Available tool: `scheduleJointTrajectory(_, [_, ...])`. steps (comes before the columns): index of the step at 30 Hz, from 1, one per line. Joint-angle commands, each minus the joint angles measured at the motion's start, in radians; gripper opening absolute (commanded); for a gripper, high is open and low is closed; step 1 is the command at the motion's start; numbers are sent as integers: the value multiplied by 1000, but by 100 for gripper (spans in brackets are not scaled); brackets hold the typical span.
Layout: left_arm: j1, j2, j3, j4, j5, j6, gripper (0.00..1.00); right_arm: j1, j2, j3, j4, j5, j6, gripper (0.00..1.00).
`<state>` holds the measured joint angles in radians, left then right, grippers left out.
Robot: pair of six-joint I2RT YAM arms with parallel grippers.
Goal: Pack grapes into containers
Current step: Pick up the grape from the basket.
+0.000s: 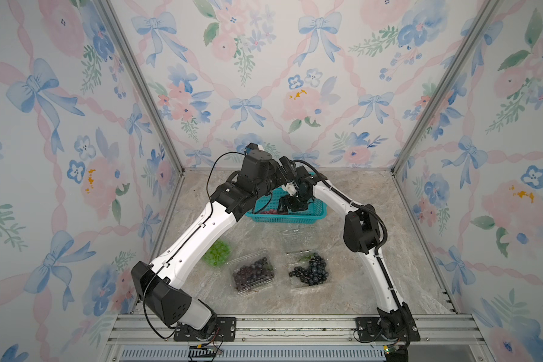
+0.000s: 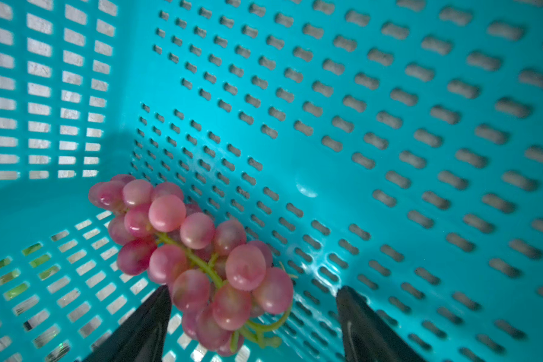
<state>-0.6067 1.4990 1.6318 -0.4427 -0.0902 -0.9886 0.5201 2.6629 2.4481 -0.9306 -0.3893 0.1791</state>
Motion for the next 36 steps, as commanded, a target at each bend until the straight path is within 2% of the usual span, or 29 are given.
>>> scheduleJointTrajectory(1, [32,27,-10,6,20,17,98,5,-29,17,-9,-14,-6,85])
scheduleJointTrajectory(5, [57,29,-29,8,32,16,98,4,16,58,-39,-15,-8,90])
scheduleJointTrajectory(16, [80,51,-114,15,34,21,98,8,59,66,-27,-59,-16,87])
scheduleJointTrajectory(21, [104,61,-158,20,25,37,98,8,61,69,-32,-73,-18,73])
scheduleJointTrajectory(25, [124,68,-189,28,32,32,98,4,71,79,-50,-74,-23,54])
scheduleJointTrajectory(29, [136,73,-202,35,48,31,98,0,74,76,-73,-64,-25,43])
scheduleJointTrajectory(33, [155,69,-219,52,80,23,98,-7,71,63,-77,-47,-26,41])
scheduleJointTrajectory(36, [172,64,-245,68,109,12,98,-13,72,62,-80,-39,-20,44])
